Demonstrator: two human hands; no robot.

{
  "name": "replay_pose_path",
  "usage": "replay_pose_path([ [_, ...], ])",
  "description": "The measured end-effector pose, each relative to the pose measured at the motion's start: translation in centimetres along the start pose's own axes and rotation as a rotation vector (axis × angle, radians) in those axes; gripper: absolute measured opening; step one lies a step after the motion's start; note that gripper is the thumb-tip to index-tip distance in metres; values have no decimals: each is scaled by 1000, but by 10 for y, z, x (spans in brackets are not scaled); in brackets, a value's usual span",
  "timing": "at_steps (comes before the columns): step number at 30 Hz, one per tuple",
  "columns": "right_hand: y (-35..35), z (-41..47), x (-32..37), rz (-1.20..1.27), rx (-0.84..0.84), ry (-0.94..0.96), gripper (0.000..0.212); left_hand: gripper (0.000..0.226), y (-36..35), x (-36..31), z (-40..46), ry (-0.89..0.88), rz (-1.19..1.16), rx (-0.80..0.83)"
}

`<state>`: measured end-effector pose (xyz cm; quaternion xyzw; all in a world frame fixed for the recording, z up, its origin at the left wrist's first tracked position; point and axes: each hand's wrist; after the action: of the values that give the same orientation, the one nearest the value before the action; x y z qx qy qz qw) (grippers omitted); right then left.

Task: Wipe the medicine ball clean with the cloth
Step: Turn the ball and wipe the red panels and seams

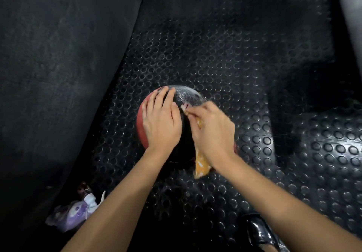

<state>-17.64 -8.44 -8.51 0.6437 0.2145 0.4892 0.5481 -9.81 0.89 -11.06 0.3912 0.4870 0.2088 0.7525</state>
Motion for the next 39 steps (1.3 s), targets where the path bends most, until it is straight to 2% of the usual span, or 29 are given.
replay_pose_path([
  [3,0,-6,-6,9,9,56,15,51,4,5,-2,-18,-33,6],
  [7,-3,16,-12,33,12,-129,19,51,0,2,-5,-14,-18,6],
  [12,0,-10,-10,20,14,22,15,50,4,6,-8,-31,-48,-11],
  [16,-6,16,-23,40,48,-198,19,49,2,6,-10,-25,-41,-19],
  [21,-3,-19,-9,63,-7,-17,14,49,3,11,-6,-35,-69,-20],
  [25,-8,6,-28,74,12,-185,18,50,3,11,-11,-13,-71,-34],
  [27,-10,3,-24,81,-5,-210,19,50,2,10,-12,-2,-70,-36],
  [32,-6,-15,-8,50,-45,24,16,49,3,13,-8,-28,-62,-21],
  [36,-10,1,-32,49,7,-168,19,48,2,12,-13,-22,-63,-25],
  [39,-6,-8,-14,79,-14,-119,20,48,3,11,-10,-37,-66,-8],
])
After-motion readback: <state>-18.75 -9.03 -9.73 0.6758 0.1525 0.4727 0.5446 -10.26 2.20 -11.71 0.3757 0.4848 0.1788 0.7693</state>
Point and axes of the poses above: each hand's wrist, its own z-axis towards the middle knuckle, its own y-axis out of the back of the hand, x = y × z, and after that the axes turned 15 degrees about -z, right-handed
